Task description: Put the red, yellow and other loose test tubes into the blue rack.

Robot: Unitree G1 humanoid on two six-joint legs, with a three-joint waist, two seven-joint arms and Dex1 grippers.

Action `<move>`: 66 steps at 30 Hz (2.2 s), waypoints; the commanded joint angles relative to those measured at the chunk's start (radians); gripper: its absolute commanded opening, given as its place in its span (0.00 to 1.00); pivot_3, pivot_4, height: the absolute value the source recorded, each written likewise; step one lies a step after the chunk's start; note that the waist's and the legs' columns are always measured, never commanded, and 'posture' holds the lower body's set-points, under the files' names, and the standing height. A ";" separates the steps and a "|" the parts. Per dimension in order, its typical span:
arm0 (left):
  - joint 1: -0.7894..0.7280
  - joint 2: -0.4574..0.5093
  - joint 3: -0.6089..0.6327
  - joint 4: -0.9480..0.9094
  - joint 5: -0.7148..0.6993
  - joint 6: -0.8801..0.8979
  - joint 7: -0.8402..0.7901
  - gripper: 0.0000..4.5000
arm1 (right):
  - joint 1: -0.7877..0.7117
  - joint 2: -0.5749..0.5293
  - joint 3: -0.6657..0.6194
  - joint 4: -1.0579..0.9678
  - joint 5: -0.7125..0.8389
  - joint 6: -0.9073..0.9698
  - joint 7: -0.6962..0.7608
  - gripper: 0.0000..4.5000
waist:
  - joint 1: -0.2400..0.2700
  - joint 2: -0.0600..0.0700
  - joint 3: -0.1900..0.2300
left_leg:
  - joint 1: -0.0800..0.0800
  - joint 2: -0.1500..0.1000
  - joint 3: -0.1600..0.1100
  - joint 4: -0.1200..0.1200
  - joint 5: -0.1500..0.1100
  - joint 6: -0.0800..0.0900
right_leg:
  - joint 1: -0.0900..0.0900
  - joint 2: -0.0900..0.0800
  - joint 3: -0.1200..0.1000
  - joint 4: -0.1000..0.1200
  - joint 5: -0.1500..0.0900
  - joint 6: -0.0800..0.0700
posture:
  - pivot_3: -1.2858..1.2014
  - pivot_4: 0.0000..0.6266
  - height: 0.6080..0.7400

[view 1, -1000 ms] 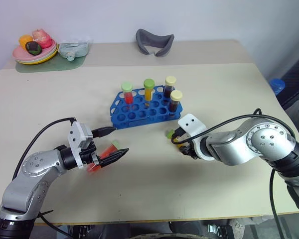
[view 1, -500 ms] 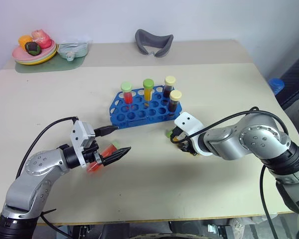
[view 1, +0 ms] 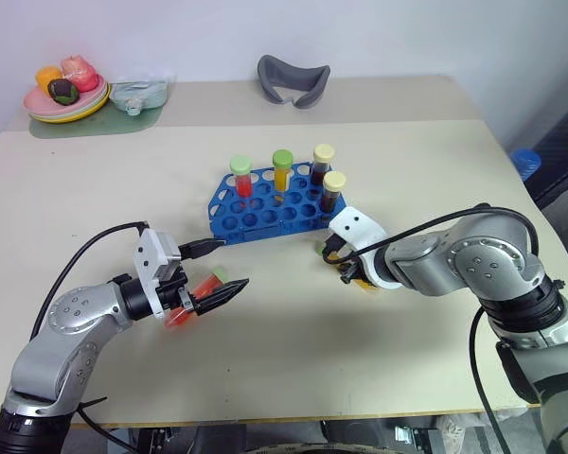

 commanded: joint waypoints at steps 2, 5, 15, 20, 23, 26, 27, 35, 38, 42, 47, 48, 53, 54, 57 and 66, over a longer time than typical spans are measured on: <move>0.018 -0.028 0.102 0.042 0.011 -0.060 0.048 1.00 | 0.142 -0.021 -0.128 -0.263 -0.166 -0.412 0.299 0.17 | 0.005 0.000 0.000 | 0.000 0.000 -0.001 -0.001 0.000 0.000 | 0.000 0.000 -0.001 -0.001 0.000 0.000 | 0.52 0.24 1.00; 0.019 -0.046 0.134 0.094 0.038 -0.106 0.066 1.00 | 0.219 0.017 -0.139 -0.268 -0.278 -0.604 0.418 0.17 | 0.002 0.000 0.000 | 0.000 0.000 -0.001 -0.001 0.000 0.000 | 0.000 0.000 -0.001 -0.001 0.000 0.000 | 0.52 0.24 1.00; -0.024 -0.124 0.131 0.160 0.066 -0.163 0.130 1.00 | 0.217 0.381 -0.065 0.077 -0.696 -1.124 0.469 0.17 | -0.004 -0.001 -0.001 | 0.001 0.000 -0.001 0.001 0.000 -0.001 | 0.002 0.000 -0.001 0.001 0.000 0.000 | 0.52 0.24 1.00; -0.012 -0.138 0.123 0.134 0.058 -0.156 0.135 1.00 | 0.236 0.499 -0.051 0.249 -0.828 -1.346 0.527 0.17 | -0.003 -0.001 -0.001 | 0.001 0.000 0.000 0.000 0.001 -0.001 | 0.001 0.000 -0.001 0.001 0.000 0.000 | 0.52 0.24 1.00; 0.000 -0.137 0.118 0.124 0.053 -0.151 0.125 1.00 | 0.242 0.547 -0.046 0.327 -0.882 -1.431 0.553 0.17 | -0.004 0.000 -0.001 | 0.001 0.000 -0.001 0.000 0.001 -0.002 | 0.001 0.000 -0.001 0.002 0.000 0.000 | 0.52 0.24 1.00; 0.011 -0.134 0.113 0.113 0.050 -0.144 0.117 1.00 | 0.246 0.588 -0.054 0.398 -0.916 -1.502 0.575 0.17 | -0.004 0.000 -0.001 | 0.002 0.000 -0.001 0.000 0.001 -0.002 | 0.001 0.000 -0.001 0.002 0.000 0.000 | 0.52 0.24 1.00; 0.013 -0.133 0.113 0.111 0.050 -0.143 0.116 1.00 | 0.245 0.600 -0.059 0.418 -0.924 -1.523 0.580 0.17 | -0.004 0.000 -0.001 | 0.002 0.000 -0.001 0.000 0.001 -0.002 | 0.001 0.000 -0.001 0.003 0.000 0.000 | 0.52 0.24 1.00; 0.005 -0.133 0.106 0.107 0.048 -0.135 0.109 1.00 | 0.252 0.669 -0.099 0.570 -0.960 -1.658 0.618 0.17 | -0.004 0.000 -0.001 | 0.002 0.000 0.000 0.000 0.001 -0.002 | 0.001 0.000 -0.001 0.003 0.000 0.000 | 0.52 0.24 1.00; 0.000 -0.132 0.105 0.100 0.046 -0.127 0.110 1.00 | 0.257 0.687 -0.106 0.596 -0.971 -1.690 0.624 0.17 | -0.005 0.000 -0.001 | 0.002 0.000 -0.001 0.000 0.001 -0.002 | 0.001 0.000 -0.001 0.003 0.000 0.000 | 0.52 0.24 1.00; -0.003 -0.132 0.096 0.098 0.045 -0.126 0.110 1.00 | 0.259 0.704 -0.121 0.644 -0.991 -1.740 0.623 0.17 | -0.005 0.000 -0.001 | 0.003 0.000 0.000 0.000 0.001 -0.003 | 0.001 0.000 -0.001 0.004 0.000 0.000 | 0.52 0.24 1.00; -0.011 -0.128 0.092 0.094 0.041 -0.120 0.109 1.00 | 0.265 0.724 -0.137 0.679 -1.005 -1.792 0.619 0.17 | -0.005 0.000 -0.001 | 0.003 0.000 0.000 0.000 0.002 -0.003 | 0.001 0.000 -0.001 0.004 0.000 0.000 | 0.52 0.24 1.00; -0.013 -0.127 0.093 0.092 0.040 -0.116 0.109 1.00 | 0.265 0.727 -0.142 0.687 -1.008 -1.801 0.616 0.17 | -0.005 0.000 -0.001 | 0.003 0.000 0.000 0.000 0.002 -0.003 | 0.001 0.000 -0.001 0.004 0.000 0.000 | 0.52 0.24 1.00; -0.021 -0.123 0.094 0.082 0.034 -0.099 0.113 1.00 | 0.273 0.733 -0.153 0.714 -1.016 -1.829 0.617 0.17 | -0.005 0.000 -0.001 | 0.003 0.000 0.000 0.000 0.002 -0.003 | 0.002 0.000 -0.001 0.004 0.000 0.000 | 0.52 0.24 1.00; -0.023 -0.122 0.095 0.080 0.033 -0.095 0.113 1.00 | 0.278 0.734 -0.153 0.714 -1.012 -1.829 0.624 0.17 | -0.005 0.000 -0.001 | 0.003 0.000 0.000 0.000 0.002 -0.003 | 0.002 0.000 -0.001 0.004 0.000 0.000 | 0.52 0.24 1.00; -0.025 -0.120 0.096 0.073 0.029 -0.085 0.116 1.00 | 0.285 0.738 -0.154 0.710 -1.009 -1.827 0.631 0.41 | -0.005 0.000 -0.001 | 0.003 0.000 0.000 0.000 0.002 -0.003 | 0.002 0.000 -0.001 0.004 0.000 0.000 | 0.52 0.24 1.00; -0.025 -0.117 0.099 0.059 0.024 -0.066 0.127 1.00 | 0.277 0.730 -0.146 0.586 -1.010 -1.810 0.652 0.98 | -0.005 0.000 -0.001 | 0.003 0.000 0.000 0.001 0.002 -0.003 | 0.002 0.000 -0.001 0.005 0.000 0.000 | 0.52 0.24 1.00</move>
